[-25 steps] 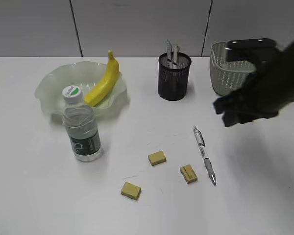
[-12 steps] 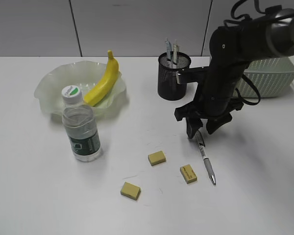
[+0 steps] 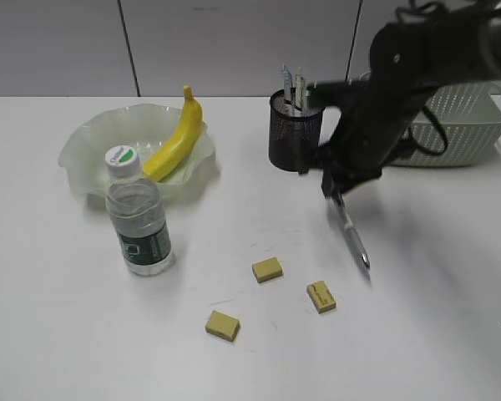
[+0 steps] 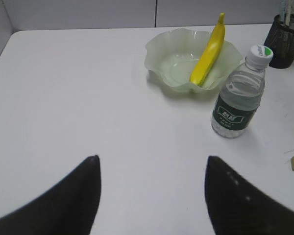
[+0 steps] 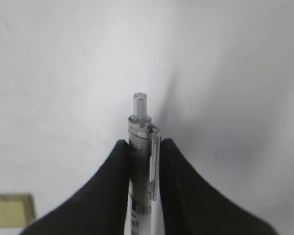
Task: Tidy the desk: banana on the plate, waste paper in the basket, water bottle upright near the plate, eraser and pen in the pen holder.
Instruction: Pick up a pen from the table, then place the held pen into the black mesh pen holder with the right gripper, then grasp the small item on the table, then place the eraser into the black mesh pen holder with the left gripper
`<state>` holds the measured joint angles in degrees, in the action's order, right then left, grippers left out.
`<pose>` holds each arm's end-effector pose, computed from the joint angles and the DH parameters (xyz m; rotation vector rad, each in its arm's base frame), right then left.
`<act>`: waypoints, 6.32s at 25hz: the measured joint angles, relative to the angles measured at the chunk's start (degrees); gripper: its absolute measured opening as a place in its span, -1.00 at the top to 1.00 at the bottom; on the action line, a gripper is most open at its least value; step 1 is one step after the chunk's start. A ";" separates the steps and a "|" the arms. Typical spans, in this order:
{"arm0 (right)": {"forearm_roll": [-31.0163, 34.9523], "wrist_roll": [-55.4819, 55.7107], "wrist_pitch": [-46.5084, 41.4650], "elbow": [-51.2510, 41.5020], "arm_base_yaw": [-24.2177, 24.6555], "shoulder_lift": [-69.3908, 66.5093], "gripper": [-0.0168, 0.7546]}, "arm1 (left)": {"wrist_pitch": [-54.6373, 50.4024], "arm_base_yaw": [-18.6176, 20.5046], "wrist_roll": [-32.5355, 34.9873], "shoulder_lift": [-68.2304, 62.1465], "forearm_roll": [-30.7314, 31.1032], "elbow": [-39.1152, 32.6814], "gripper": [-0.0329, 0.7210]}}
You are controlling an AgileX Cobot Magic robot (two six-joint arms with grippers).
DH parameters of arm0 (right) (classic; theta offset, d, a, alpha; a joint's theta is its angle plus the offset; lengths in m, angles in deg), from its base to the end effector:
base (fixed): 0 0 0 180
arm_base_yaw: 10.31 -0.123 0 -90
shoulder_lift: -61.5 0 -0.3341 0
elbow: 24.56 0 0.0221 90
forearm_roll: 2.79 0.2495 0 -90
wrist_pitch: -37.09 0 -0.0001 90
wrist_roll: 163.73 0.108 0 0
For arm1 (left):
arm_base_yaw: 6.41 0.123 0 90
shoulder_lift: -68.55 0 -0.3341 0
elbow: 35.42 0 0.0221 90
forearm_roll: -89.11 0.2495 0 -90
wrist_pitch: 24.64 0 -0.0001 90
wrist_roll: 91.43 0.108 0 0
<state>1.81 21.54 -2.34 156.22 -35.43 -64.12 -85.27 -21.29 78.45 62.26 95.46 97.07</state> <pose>0.3972 0.1923 0.1664 -0.4192 2.8558 0.1874 -0.0416 0.0218 0.2805 0.0750 1.9941 -0.1499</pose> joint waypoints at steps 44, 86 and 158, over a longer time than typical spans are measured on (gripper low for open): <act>-8.89 -1.95 -16.06 -28.88 3.32 56.17 -0.04 | 0.08 0.00 0.00 -1.92 0.00 0.00 -0.40; -5.14 -1.95 -20.39 -49.96 3.38 118.65 -0.04 | 23.76 -41.81 -16.10 -112.75 0.18 35.46 -0.62; -5.14 -1.95 -20.29 -49.96 3.38 118.65 -0.04 | 40.87 -21.85 -18.29 -111.08 18.10 65.94 -0.08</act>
<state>-3.34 19.60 -22.62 106.26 -32.05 54.53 -44.40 -43.13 60.16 -48.82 113.56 163.00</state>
